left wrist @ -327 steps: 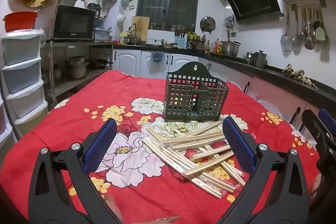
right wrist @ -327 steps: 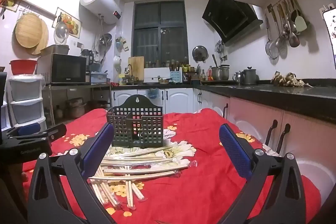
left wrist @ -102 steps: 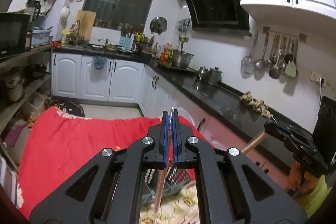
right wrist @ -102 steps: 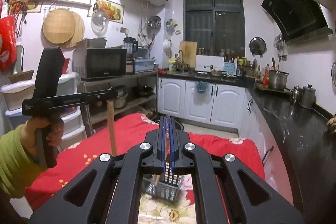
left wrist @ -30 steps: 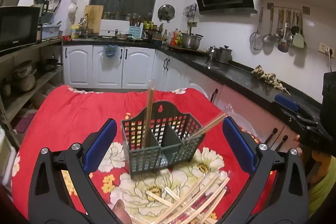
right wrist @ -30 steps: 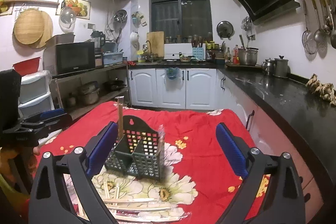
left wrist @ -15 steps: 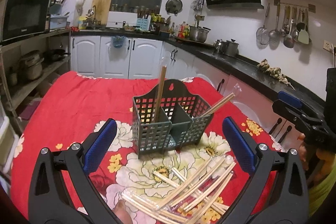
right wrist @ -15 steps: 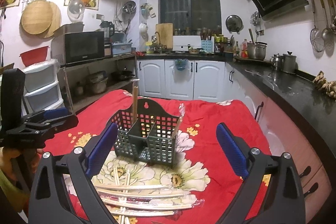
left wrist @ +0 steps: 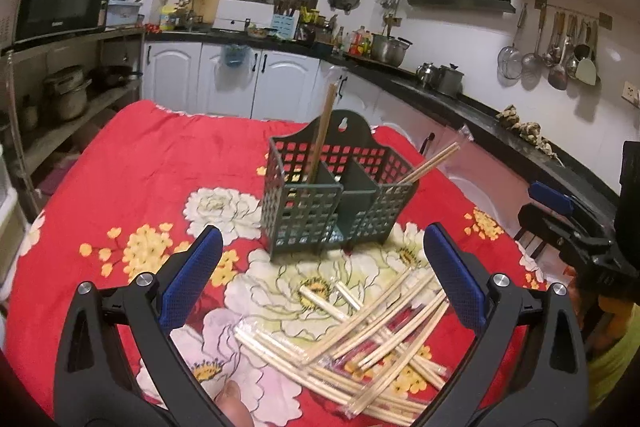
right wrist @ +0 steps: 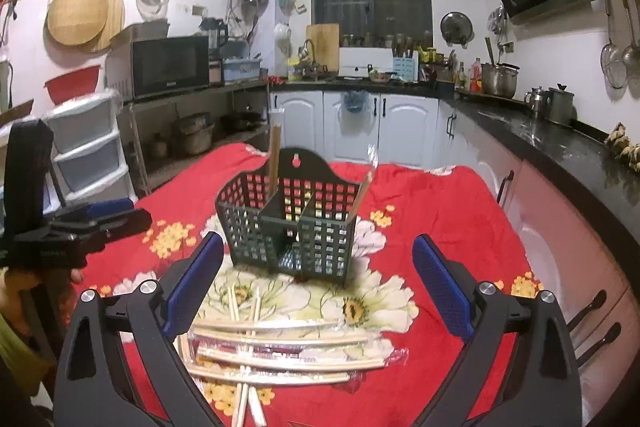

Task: Organize utensils
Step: 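Withdraw both open tools from the caddy back over the chopstick pile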

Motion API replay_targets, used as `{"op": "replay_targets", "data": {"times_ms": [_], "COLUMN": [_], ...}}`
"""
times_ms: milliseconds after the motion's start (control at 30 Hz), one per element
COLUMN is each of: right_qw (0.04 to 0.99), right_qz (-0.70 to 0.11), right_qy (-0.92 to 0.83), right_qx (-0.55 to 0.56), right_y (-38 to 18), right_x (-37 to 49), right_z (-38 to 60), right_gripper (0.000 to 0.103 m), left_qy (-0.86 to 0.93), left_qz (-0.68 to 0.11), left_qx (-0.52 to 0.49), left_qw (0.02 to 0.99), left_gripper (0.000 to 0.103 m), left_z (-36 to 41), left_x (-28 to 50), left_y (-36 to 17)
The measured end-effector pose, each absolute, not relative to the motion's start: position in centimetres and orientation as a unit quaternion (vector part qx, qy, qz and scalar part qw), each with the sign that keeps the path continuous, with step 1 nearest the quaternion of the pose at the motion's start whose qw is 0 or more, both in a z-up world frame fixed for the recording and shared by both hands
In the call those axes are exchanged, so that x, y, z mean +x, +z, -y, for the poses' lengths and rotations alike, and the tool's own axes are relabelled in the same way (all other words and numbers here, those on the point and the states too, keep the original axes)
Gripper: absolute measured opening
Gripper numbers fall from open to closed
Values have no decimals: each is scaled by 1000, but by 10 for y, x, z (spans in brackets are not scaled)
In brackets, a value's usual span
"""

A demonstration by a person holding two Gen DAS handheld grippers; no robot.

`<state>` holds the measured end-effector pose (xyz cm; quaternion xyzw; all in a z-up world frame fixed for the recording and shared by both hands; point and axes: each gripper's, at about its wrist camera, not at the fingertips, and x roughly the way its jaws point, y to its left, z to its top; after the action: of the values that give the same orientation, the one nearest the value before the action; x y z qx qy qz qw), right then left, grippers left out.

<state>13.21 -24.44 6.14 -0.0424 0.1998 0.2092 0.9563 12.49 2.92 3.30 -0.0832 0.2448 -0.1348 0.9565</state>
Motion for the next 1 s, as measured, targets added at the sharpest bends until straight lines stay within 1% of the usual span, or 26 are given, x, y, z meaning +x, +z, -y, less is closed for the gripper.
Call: {"op": "replay_targets", "data": {"times_ms": [1000], "right_qw": [933], "right_qz": [-291], "right_qy": [206], "right_qx": [-42], "right_y": [-1], "right_x": [140], "right_z": [252], "right_gripper": [93], "left_qy": [-115], "left_qz": [-327], "left_qx": [-80], "left_qw": [935], "left_gripper": [93], "left_z": [-44], "left_x": [112], "left_y": [-25]}}
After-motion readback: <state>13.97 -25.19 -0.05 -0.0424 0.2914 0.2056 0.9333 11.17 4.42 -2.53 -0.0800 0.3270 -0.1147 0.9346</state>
